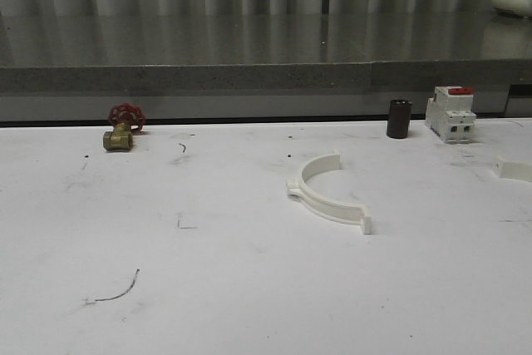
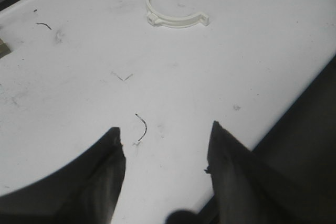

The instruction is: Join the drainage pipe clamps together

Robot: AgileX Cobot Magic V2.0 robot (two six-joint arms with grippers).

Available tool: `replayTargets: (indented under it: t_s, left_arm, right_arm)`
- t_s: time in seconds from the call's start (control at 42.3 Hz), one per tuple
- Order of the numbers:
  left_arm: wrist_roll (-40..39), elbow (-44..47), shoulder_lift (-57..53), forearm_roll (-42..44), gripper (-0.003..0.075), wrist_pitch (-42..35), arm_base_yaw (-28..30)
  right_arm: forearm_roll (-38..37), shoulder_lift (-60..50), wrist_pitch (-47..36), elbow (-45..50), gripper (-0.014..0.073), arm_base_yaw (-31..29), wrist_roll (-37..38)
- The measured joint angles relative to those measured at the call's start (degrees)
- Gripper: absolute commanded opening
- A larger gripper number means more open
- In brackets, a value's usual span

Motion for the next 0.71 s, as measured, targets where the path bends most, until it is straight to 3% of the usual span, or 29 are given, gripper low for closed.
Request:
replayTargets:
  t_s: [0.166,0.308,0.497,0.71]
  left_arm:
    - [0.0,1.1,-0.6,0.0,0.0357,0.4,0.0]
    - [0.0,1.1,-0.6,0.0,0.0357,0.5,0.0]
    - [0.0,1.1,-0.6,-0.1,0.0357,0.5,0.0]
    - [0.0,1.1,-0.6,-0.1,0.0357,0.5,0.0]
  right_arm:
    - [0.1,0.1,0.4,-0.3,0.0472,0.0,0.0]
    - [0.0,4.2,5.4,-3.9,0.0472,0.0,0.0]
    - [-2.7,15.5,12.2,-11.7,0.0472,-1.4,0.1]
    - [-2.1,30.3,15.4,-19.7,0.0472,-8.6,0.0]
